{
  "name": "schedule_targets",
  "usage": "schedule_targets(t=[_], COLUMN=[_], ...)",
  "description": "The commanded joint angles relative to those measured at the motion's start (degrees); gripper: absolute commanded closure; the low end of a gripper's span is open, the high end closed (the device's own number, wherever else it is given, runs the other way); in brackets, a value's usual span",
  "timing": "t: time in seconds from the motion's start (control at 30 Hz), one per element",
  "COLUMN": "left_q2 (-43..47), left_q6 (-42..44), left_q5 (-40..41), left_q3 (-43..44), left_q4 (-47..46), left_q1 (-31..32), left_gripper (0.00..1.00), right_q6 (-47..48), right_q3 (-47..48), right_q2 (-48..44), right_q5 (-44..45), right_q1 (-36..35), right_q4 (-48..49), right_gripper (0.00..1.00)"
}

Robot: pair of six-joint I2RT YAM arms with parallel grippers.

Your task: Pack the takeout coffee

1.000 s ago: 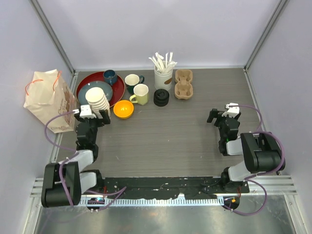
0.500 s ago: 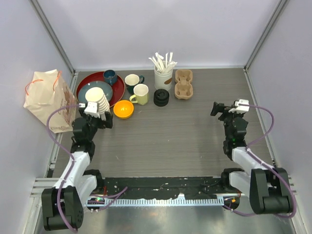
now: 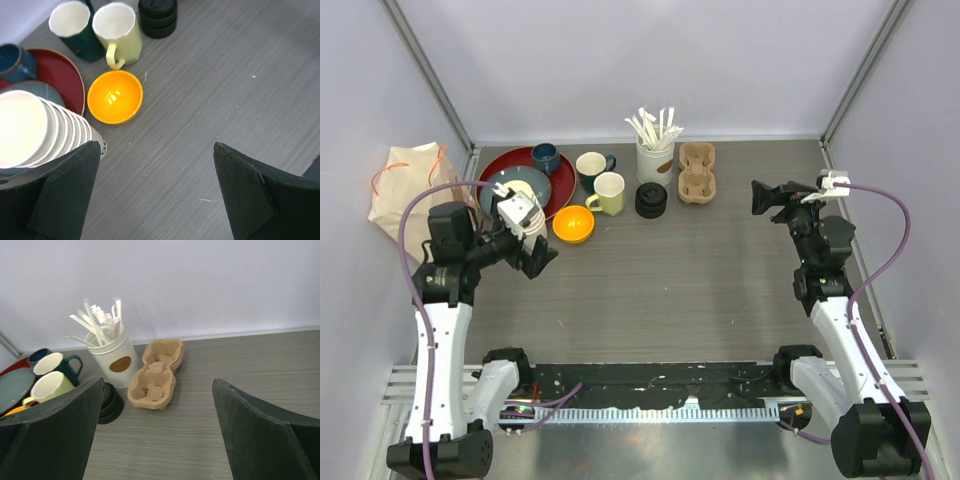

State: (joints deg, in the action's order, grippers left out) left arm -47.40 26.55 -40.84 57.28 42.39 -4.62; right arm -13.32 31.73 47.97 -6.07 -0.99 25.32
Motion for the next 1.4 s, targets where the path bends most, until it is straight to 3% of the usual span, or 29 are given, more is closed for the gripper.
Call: schedule_targets(t=[0.0, 0.13, 0.3, 0.4, 0.43, 0.5, 0.67, 0.8, 0.93, 1.07, 1.27, 1.37], left_q2=[-0.76, -3.13, -11.22, -17.17, -19.03, -23.59, -29.5, -32.49, -37.06, -40.84, -41.46, -41.46], left_q6=[4.85, -11.11, -13.18, -15.03, -15.03, -13.81, -10.64, -8.62, -7.82, -9.23, -9.41, -9.14], left_q5=[-4.09, 3.3, 5.32, 11.9, 16.8, 20.95, 34.83, 38.1, 39.87, 39.87, 39.07, 40.4], left_q3=[12.13, 16.72, 21.91, 25.41, 26.56, 29.98, 34.3, 35.01, 37.11, 38.61, 36.51, 35.45], left_q4=[15.89, 6.76, 5.25, 5.94, 7.51, 9.19, 10.61, 8.59, 10.59, 12.1, 12.37, 11.22], left_q1=[-0.3, -0.3, -0.21, 0.4, 1.27, 2.33, 9.88, 12.01, 12.01, 12.01, 12.01, 12.01], left_gripper=[0.0, 0.0, 0.0, 0.16, 0.27, 0.37, 0.46, 0.47, 0.57, 0.57, 0.59, 0.67], right_q6=[-4.08, -5.57, -2.77, 1.53, 2.76, 4.87, 5.24, 5.41, 5.76, 6.03, 6.11, 6.2], right_q3=[5.8, 8.79, 14.23, 17.75, 18.37, 19.77, 20.57, 20.74, 20.39, 19.96, 20.13, 20.04], right_q2=[0.99, 2.92, 7.48, 10.21, 10.83, 12.41, 16.1, 17.34, 17.34, 16.99, 17.43, 17.34], right_q5=[-7.11, -9.23, -7.39, -0.13, 1.91, 5.52, 4.66, 4.66, 4.92, 5.54, 5.8, 5.8], right_q1=[0.29, 0.12, -4.36, -11.38, -12.96, -16.91, -18.25, -18.34, -18.34, -18.34, -18.34, -18.34], right_q4=[-7.29, -11.16, -22.12, -29.24, -30.41, -32.43, -32.09, -31.47, -32.0, -32.18, -32.35, -32.35], right_gripper=[0.06, 0.1, 0.14, 0.14, 0.14, 0.14, 0.14, 0.14, 0.14, 0.14, 0.14, 0.14])
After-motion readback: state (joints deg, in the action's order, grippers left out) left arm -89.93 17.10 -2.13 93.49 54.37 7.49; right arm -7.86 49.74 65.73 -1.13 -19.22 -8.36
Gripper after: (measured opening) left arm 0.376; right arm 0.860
